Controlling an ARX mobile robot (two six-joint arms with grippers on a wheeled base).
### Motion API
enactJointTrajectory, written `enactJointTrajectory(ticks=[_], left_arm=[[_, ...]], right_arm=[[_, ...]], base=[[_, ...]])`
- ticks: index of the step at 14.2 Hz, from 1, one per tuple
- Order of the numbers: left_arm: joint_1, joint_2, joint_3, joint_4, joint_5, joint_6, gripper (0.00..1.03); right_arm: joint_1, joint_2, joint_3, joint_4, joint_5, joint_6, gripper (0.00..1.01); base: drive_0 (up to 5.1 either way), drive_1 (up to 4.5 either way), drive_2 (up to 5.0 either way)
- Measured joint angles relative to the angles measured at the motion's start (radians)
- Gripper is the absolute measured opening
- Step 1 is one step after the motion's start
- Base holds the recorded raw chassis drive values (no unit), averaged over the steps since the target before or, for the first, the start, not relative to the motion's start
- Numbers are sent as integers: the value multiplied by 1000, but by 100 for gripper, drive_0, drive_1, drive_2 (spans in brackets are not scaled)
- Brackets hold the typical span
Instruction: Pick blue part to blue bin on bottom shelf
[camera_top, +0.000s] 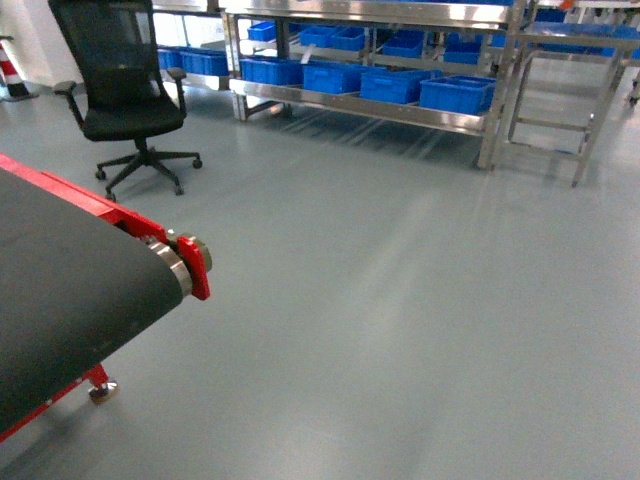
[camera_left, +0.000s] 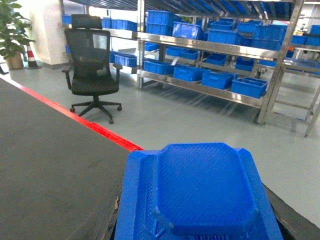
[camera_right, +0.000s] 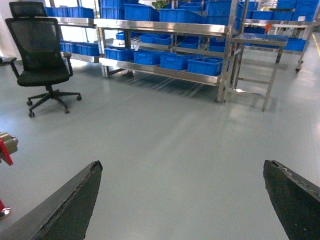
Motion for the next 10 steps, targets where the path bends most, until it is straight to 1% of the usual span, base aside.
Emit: enactJointTrajectory(ticks=[10], left_arm=[[0,0,0,0,0,0,44]], right_arm=[[0,0,0,0,0,0,98]], base=[[-153,-153,-153]])
